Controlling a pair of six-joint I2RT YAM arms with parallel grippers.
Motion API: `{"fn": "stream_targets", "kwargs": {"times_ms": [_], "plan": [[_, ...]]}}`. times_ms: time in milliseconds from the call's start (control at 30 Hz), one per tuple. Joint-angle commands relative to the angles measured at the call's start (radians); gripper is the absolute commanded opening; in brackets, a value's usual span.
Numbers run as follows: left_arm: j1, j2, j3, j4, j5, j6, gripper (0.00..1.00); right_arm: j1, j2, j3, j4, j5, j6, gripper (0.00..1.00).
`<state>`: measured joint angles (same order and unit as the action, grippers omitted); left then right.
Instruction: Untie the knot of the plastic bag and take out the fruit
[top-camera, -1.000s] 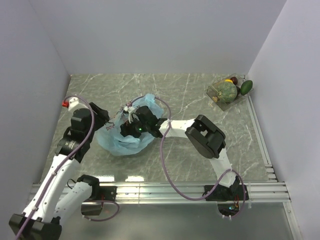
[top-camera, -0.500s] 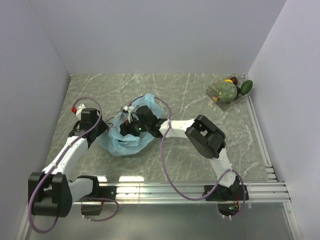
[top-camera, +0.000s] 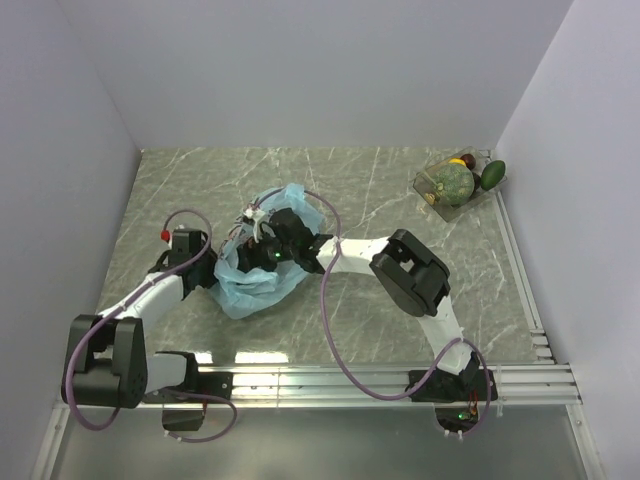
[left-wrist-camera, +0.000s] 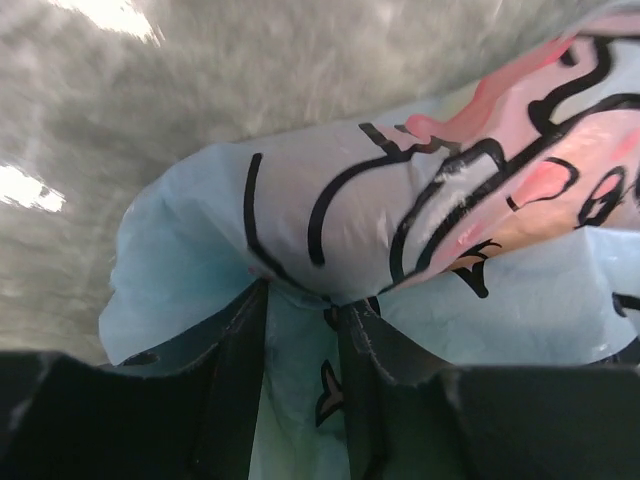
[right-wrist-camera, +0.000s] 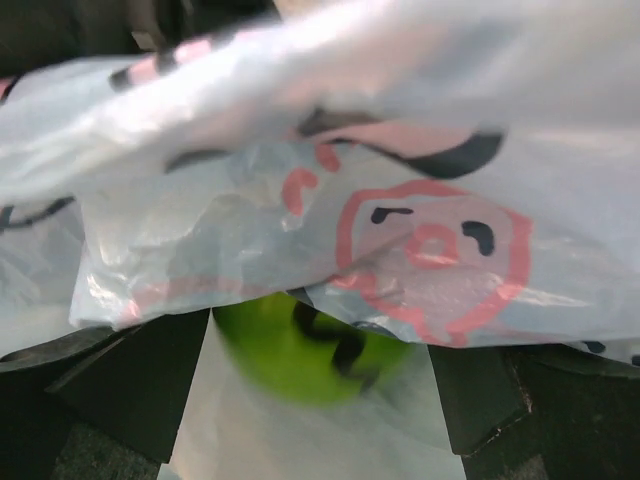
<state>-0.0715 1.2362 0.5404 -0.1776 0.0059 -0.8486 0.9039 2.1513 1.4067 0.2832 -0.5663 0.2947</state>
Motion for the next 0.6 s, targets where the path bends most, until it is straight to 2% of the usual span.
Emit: {"fn": "stream_targets", "kwargs": {"times_ms": [0,200,567], "plan": [[-0.001,0.009,-0.023,0.046,0.094,-0.023,0.38,0.010,0.018,0.041,0.016,0.002,-0.008,0.92],[-0.001,-0.012,-0.042,0.079,0.129,-0.027,0.37,0.016,0.030,0.055,-0.051,0.031,-0.040,0.89],[0.001,-0.037,-0.071,0.118,0.151,-0.063,0.35,0.032,-0.001,0.048,-0.268,0.063,-0.137,0.95]]}}
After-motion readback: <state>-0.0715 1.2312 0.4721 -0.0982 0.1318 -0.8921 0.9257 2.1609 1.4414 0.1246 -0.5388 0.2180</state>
